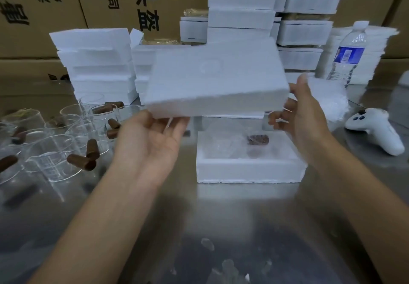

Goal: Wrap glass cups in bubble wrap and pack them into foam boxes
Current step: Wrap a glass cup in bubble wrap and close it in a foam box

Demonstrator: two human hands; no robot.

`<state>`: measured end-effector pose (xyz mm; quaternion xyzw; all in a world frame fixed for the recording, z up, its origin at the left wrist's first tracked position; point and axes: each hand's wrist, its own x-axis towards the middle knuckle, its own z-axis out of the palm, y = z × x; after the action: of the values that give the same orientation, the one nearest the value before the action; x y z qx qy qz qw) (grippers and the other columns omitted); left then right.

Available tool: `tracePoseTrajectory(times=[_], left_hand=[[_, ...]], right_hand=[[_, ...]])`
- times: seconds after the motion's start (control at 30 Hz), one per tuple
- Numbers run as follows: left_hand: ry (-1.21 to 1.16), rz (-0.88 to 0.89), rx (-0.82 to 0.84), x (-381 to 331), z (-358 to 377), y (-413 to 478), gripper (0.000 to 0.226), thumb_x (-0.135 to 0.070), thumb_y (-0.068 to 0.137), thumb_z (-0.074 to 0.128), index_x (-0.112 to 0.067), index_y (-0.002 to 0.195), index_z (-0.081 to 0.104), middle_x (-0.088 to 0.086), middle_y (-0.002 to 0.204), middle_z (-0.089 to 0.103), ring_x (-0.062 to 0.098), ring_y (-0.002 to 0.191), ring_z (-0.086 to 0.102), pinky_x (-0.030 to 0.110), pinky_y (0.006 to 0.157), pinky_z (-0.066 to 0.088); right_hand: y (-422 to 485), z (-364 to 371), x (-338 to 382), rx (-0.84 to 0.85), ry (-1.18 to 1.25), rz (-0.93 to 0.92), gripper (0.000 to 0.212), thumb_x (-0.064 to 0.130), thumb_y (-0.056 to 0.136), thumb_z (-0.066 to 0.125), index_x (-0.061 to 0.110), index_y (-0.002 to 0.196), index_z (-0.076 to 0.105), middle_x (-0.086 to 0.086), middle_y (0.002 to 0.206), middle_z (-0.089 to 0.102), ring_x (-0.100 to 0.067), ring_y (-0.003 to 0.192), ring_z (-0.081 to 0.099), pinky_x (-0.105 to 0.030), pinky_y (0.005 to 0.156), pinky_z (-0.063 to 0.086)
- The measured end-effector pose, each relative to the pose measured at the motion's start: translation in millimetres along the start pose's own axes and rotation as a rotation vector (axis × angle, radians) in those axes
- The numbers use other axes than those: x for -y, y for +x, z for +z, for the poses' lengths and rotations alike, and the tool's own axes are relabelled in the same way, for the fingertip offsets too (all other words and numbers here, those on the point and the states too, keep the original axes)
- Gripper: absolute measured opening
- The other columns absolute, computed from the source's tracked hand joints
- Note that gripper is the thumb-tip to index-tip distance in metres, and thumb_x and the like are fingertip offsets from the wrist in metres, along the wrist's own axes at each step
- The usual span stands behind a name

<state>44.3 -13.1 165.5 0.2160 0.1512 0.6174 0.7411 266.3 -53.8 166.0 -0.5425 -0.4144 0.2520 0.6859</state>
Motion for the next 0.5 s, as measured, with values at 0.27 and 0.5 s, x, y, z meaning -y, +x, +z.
tracePoseTrajectory(times=[0.27,0.5], left_hand=[[0.49,0.185,-0.103,28.0,0.3,-7.3,0.027,-0.013,0.098,0.04,-0.013,0.116,0.059,0.001,0.098,0.064,0.018,0.091,0.065,0.035,0.084,0.057],[0.656,0.368,0.08,42.6,-9.2,-8.5,0.037,-0.025,0.094,0.031,-0.036,0.111,0.062,-0.012,0.123,0.064,0.003,0.11,0.058,0.016,0.085,0.044]], right_hand=[[-4.8,-3.2,1.1,0.125,0.147,0.193,0.028,0.045,0.09,0.053,0.021,0.099,0.063,-0.002,0.099,0.072,-0.027,0.098,0.067,-0.055,0.094,0.047],[-0.9,-12.4,-1.4,0.089,0.118,0.202,0.029,0.04,0.085,0.063,0.024,0.063,0.073,0.006,0.065,0.071,-0.011,0.057,0.068,-0.02,0.051,0.054]])
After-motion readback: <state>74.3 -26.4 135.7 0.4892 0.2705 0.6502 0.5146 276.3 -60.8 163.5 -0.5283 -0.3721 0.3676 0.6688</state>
